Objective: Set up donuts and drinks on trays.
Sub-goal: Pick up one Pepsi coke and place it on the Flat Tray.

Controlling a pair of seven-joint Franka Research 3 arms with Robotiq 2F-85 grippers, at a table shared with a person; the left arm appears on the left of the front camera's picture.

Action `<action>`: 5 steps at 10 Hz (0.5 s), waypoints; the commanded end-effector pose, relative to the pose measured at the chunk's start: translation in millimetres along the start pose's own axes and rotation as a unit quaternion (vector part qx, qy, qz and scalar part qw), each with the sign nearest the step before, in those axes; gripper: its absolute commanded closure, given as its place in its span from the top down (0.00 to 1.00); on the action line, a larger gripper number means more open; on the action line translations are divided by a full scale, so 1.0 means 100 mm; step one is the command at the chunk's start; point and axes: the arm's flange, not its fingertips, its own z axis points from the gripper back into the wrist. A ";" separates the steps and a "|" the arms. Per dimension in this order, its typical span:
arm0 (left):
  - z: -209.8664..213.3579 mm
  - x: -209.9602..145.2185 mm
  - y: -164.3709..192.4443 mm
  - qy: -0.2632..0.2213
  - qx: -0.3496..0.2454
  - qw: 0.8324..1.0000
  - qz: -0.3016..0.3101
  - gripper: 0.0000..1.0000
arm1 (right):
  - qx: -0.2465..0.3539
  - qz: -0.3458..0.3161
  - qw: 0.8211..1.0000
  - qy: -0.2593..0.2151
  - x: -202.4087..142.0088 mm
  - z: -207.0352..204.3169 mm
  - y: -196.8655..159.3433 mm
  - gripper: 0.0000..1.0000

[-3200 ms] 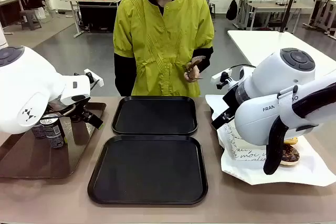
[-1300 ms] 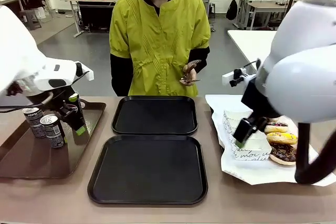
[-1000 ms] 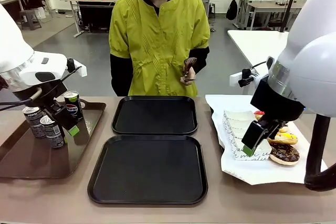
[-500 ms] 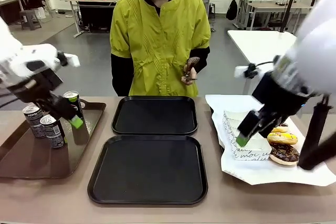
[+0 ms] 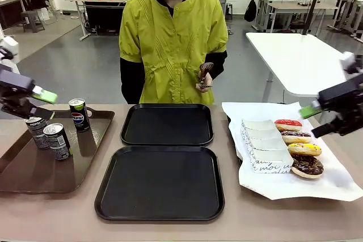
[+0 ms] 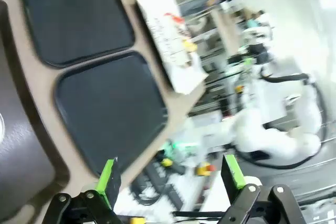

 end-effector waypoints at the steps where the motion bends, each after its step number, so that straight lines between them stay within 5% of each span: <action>1: 0.32 -0.08 0.23 -0.022 -0.026 0.997 0.073 1.00 | 0.053 -0.041 0.997 -0.037 -0.55 -0.07 -0.55 1.00; 5: 0.98 -0.44 0.48 -0.049 0.023 0.989 0.139 1.00 | 0.112 -0.017 0.986 -0.126 -0.91 0.62 -0.95 1.00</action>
